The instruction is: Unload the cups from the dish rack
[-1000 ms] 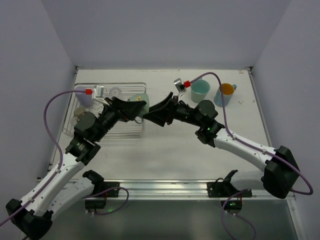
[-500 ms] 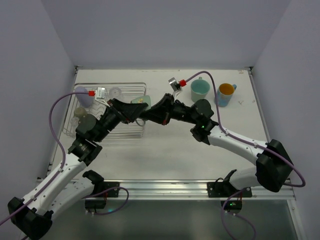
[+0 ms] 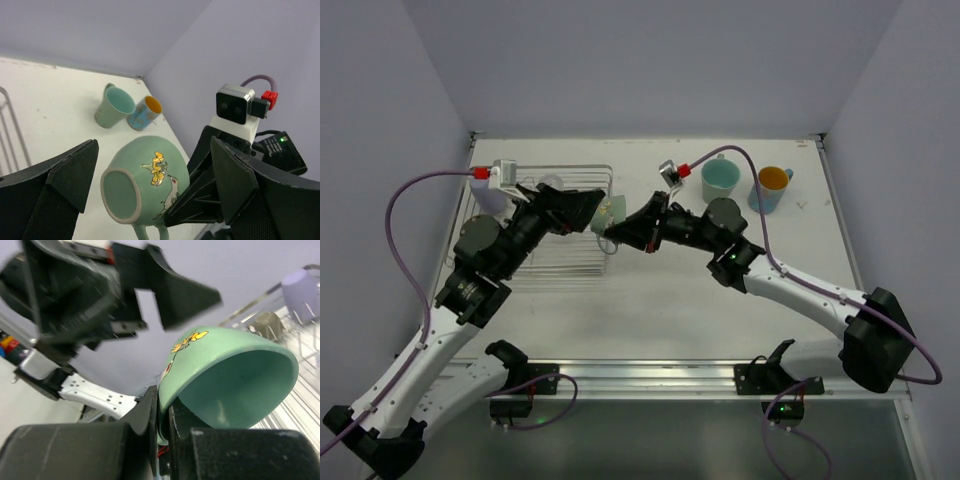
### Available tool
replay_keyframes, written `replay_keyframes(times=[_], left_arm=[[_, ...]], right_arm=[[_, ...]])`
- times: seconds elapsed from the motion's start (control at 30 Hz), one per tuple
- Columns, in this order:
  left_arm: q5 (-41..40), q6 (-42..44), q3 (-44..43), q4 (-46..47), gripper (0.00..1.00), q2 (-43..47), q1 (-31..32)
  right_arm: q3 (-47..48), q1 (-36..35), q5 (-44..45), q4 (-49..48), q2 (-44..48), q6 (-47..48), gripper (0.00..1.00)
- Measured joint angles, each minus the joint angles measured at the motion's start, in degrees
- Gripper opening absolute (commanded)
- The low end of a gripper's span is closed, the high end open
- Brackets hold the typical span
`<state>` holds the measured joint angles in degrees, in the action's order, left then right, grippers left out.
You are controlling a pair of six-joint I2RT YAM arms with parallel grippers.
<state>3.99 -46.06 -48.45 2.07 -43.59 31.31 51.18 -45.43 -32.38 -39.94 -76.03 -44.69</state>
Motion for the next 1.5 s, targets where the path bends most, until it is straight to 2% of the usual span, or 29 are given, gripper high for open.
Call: replay_keyframes(times=[0.2,0.4,0.57,0.73,0.9,1.07,1.5], left_arm=[[-7.7,9.8,-5.7,-8.9,1.00,1.3,0.0],[-15.5,19.4,-6.8,-19.4,1.00,1.9,0.0],[-21.4,25.5,-3.6,-24.2,1.00,3.6,0.0],[-25.0,29.1,1.7,-24.5,1.00,5.7,0.0],[-26.3,30.7,3.9,-23.7,1.00,6.3,0.0],[-25.4,30.7,5.3,-23.5,1.00,5.9,-0.3],[-19.8,30.7,5.6,-22.6,1.00,4.8,-4.7]], right_arm=[[4.9,0.5,4.1,17.6,1.5,8.7,0.00],[20.4,3.8,11.4,40.5,-2.6,20.9,0.00],[37.3,6.4,20.7,57.9,-14.3,31.8,0.00],[51.1,7.8,30.3,71.3,-29.3,40.5,0.00],[57.7,9.4,34.9,79.1,-41.4,46.0,0.00],[61.7,11.4,37.5,83.9,-48.1,49.9,0.00],[70.0,12.8,42.0,85.4,-59.5,58.8,0.00]])
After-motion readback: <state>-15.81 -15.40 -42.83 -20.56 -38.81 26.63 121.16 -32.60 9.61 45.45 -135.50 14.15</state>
